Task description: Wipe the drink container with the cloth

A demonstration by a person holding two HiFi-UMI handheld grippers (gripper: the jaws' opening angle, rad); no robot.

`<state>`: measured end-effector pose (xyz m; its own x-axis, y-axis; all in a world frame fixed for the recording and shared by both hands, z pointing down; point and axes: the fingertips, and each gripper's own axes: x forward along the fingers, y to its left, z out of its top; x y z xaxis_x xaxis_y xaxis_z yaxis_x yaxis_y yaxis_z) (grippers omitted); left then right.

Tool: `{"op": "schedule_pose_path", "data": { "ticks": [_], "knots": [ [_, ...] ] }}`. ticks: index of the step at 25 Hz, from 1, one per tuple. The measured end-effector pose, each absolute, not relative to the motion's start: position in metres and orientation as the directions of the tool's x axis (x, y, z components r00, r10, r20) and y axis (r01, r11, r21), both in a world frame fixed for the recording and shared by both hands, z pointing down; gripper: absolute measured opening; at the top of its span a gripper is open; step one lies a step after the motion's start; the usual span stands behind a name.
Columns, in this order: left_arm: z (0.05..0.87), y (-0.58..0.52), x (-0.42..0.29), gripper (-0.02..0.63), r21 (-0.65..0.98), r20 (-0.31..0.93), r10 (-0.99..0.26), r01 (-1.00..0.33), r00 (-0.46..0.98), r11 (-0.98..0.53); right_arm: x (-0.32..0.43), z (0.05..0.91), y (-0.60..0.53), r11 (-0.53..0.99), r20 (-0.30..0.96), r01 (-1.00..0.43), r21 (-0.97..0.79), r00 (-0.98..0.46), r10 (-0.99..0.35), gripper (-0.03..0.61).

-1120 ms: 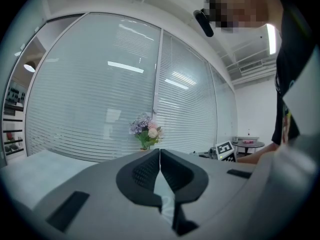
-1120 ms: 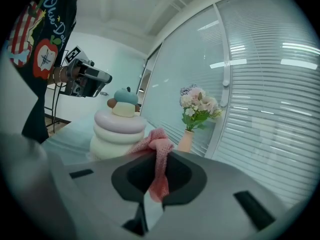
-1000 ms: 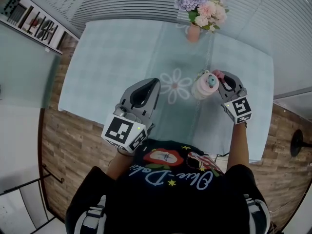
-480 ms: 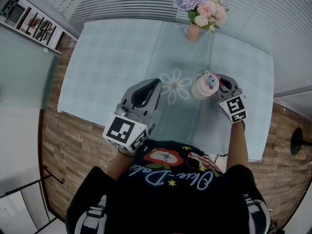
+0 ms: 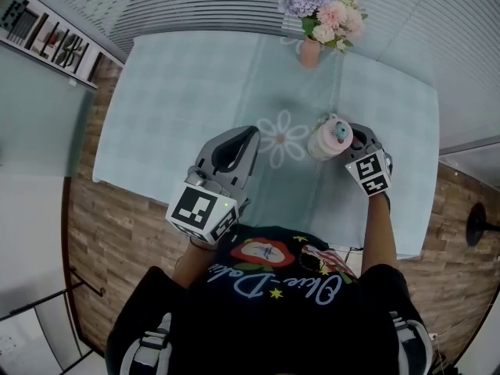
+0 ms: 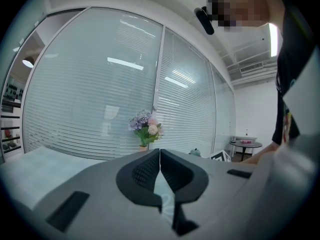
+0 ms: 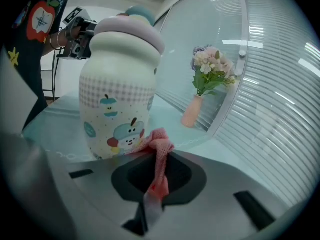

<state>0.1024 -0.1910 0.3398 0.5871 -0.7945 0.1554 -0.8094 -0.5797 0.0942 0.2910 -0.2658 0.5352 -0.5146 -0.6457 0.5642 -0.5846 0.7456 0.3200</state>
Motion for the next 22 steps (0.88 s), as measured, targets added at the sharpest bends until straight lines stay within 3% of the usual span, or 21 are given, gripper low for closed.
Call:
{"op": "schedule_pose_path", "data": {
  "ticks": [10, 16, 22],
  "knots": [
    [0.341, -0.193, 0.1, 0.005, 0.098, 0.155, -0.787, -0.802, 0.597, -0.589, 0.296, 0.542, -0.265, 0.707, 0.567, -0.624, 0.333, -0.467, -0.678, 0.026],
    [0.339, -0.195, 0.103, 0.005, 0.099, 0.151, -0.768, -0.782, 0.623, -0.615, 0.315, 0.511, -0.258, 0.567, 0.486, -0.725, 0.39, -0.361, -0.796, 0.028],
    [0.339, -0.198, 0.11, 0.005, 0.096, 0.147, -0.736, -0.751, 0.66, -0.654, 0.333, 0.468, -0.236, 0.421, 0.388, -0.844, 0.332, -0.284, -0.877, 0.028]
  ]
}}
